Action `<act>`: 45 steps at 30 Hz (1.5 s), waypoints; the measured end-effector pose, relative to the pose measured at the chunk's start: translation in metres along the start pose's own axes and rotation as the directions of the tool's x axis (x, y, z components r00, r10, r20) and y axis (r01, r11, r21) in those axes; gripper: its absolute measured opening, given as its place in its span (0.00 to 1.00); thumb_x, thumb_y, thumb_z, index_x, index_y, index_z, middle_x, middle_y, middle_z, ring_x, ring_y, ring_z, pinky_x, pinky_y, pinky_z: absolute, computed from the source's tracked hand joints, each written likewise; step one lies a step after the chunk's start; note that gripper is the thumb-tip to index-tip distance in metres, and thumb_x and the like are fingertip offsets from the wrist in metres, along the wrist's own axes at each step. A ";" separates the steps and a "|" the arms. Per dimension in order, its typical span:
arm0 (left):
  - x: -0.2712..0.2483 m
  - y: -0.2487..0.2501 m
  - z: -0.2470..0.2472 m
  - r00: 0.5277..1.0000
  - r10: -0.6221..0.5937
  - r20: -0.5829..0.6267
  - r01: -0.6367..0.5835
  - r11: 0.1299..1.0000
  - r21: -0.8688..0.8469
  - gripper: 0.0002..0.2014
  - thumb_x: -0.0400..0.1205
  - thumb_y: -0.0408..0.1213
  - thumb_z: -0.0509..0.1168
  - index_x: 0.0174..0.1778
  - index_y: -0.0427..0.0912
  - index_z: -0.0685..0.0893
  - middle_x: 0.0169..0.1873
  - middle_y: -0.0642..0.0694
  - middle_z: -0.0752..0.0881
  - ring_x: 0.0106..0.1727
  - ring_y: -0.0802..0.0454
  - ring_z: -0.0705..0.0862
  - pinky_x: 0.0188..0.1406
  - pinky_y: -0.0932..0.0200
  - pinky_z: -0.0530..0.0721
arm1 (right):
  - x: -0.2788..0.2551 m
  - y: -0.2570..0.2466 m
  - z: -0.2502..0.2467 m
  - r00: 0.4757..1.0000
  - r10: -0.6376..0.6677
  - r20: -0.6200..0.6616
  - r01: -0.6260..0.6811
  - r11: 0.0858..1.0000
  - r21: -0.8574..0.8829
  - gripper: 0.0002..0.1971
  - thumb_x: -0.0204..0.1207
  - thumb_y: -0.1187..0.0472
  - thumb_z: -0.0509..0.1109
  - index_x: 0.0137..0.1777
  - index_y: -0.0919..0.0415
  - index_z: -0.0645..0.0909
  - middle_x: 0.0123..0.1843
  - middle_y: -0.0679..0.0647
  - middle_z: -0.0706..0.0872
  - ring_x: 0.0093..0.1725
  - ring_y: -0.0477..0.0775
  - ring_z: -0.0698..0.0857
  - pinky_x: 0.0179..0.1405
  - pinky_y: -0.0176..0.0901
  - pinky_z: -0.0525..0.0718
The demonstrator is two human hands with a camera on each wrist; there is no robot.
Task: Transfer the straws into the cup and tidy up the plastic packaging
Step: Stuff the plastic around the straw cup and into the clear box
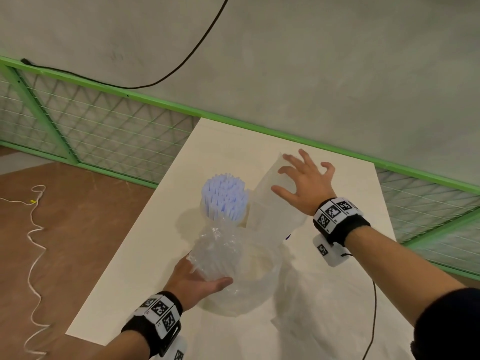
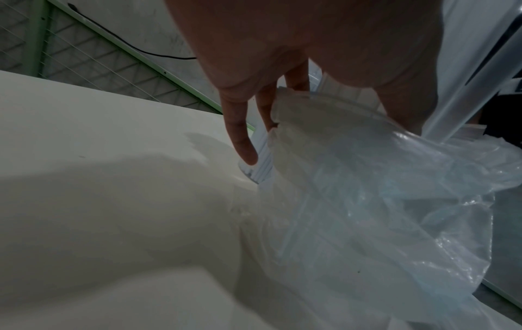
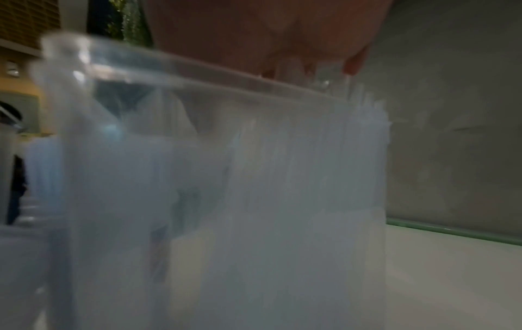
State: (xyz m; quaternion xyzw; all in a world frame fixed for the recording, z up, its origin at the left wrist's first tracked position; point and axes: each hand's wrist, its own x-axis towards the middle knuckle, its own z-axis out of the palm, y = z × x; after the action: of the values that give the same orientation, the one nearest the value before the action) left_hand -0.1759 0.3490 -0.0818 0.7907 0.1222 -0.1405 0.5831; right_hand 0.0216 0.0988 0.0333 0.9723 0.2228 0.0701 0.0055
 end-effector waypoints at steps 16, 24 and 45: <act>0.002 0.000 -0.001 1.000 -0.018 0.018 0.016 0.998 0.067 0.41 0.59 0.61 0.81 0.68 0.52 0.80 0.54 0.65 0.88 0.53 0.90 0.74 0.50 0.93 0.63 | 0.018 0.003 0.002 0.988 0.110 0.105 -0.114 0.993 0.027 0.39 0.80 0.36 0.62 0.85 0.45 0.49 0.85 0.46 0.58 0.81 0.58 0.60 0.68 0.69 0.70; 0.001 0.006 -0.002 1.000 -0.024 -0.018 0.025 0.997 0.070 0.40 0.62 0.56 0.83 0.70 0.52 0.78 0.51 0.58 0.90 0.46 0.90 0.75 0.42 0.94 0.63 | 0.024 -0.005 0.011 0.980 0.188 0.068 -0.185 0.982 -0.039 0.47 0.59 0.22 0.69 0.75 0.41 0.58 0.79 0.46 0.65 0.76 0.59 0.68 0.60 0.69 0.75; -0.001 0.015 0.000 0.999 -0.032 -0.026 0.033 0.998 0.052 0.29 0.65 0.50 0.83 0.61 0.49 0.83 0.43 0.63 0.87 0.43 0.94 0.72 0.40 0.95 0.62 | -0.073 -0.057 -0.041 0.954 -0.298 -0.039 0.251 0.723 0.644 0.40 0.61 0.73 0.59 0.79 0.64 0.65 0.73 0.57 0.74 0.70 0.48 0.75 0.72 0.33 0.69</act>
State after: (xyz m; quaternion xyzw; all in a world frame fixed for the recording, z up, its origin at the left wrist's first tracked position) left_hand -0.1713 0.3450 -0.0684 0.8053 0.1388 -0.1433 0.5582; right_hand -0.0737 0.1180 0.0621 0.8730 0.3743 -0.0447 -0.3093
